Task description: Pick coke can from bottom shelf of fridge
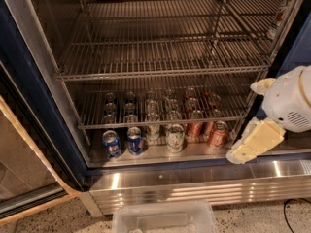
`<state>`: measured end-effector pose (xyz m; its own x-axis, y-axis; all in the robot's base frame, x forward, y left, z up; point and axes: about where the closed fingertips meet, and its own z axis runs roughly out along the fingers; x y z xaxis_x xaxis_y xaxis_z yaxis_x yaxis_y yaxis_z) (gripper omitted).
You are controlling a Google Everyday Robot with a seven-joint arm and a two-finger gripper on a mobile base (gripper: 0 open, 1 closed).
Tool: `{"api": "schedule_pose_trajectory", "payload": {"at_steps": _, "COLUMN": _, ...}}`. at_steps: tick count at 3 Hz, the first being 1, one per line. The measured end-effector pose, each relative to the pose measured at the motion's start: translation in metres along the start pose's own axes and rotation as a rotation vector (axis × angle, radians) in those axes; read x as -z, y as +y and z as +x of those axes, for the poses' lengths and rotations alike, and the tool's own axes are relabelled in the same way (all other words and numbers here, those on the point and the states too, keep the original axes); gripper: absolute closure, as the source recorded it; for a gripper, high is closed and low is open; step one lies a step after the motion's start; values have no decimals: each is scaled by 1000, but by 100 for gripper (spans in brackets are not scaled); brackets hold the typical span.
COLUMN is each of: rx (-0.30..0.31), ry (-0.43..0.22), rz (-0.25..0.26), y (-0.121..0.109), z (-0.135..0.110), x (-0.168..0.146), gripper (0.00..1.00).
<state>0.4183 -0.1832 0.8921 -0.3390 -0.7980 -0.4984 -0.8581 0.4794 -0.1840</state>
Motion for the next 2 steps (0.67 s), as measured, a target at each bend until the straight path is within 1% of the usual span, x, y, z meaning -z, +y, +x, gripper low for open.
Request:
{"api": "schedule_pose_trajectory", "payload": {"at_steps": 1, "rx": -83, "ry": -91, "rz": -16, "y": 17, "z": -7, "x": -26, "gripper": 0}}
{"api": "schedule_pose_trajectory", "payload": {"at_steps": 2, "rx": -208, "ry": -217, "rz": -27, "y": 33, "z": -26, "x": -66, "gripper": 0}}
